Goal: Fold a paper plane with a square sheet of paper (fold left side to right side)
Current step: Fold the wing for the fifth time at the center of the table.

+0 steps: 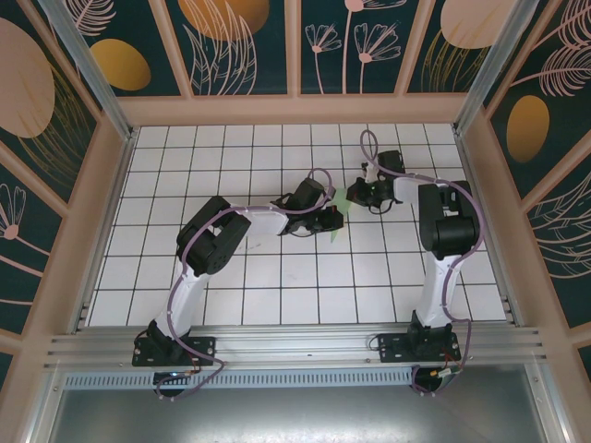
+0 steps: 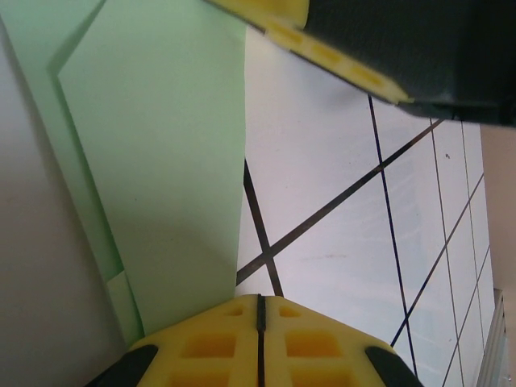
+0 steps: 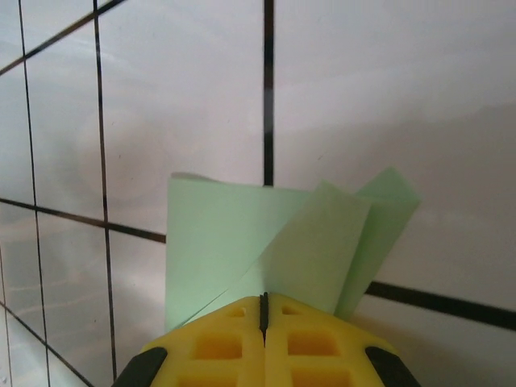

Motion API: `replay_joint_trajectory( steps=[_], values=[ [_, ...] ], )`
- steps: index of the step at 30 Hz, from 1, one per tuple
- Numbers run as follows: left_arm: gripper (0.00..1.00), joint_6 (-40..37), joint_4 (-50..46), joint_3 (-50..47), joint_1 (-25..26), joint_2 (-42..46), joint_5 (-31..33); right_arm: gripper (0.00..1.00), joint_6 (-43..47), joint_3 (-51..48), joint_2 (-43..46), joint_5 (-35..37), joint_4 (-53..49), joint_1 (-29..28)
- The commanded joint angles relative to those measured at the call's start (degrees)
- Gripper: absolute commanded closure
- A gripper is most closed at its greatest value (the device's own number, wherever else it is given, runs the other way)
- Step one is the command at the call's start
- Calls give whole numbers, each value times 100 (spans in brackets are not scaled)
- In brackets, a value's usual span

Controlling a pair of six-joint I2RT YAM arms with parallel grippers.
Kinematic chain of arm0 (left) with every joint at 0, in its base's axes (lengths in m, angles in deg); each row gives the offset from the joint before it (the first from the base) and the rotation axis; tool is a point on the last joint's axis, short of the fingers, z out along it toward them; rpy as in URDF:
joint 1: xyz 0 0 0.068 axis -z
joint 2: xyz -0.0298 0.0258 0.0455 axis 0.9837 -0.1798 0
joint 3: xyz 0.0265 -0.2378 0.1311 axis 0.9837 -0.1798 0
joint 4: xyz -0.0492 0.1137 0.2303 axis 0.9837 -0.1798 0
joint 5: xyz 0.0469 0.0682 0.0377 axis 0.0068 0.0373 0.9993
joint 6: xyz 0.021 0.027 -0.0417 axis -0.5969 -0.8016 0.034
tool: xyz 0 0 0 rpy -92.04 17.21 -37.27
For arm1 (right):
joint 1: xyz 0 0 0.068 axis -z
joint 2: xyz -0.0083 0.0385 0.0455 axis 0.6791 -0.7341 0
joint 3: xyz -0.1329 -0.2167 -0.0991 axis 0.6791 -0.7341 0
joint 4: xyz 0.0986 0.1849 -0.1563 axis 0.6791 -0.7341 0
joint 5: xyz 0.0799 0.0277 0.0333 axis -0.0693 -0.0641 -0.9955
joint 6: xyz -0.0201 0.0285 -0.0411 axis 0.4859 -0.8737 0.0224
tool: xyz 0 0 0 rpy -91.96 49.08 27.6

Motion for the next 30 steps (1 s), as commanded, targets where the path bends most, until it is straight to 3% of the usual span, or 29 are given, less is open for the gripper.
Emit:
replay_joint_trajectory(
  steps=[1,27,30],
  values=[
    [92,58,-1012,-337,33,-278,196,100,182,226,-168,191,-167,163],
    [92,82,-956,-370,33,-282,137,100,-107,1308,-936,-301,-317,770],
    [91,176,-548,-495,33,-160,-65,100,-85,1360,-843,-256,-366,776]
  ],
)
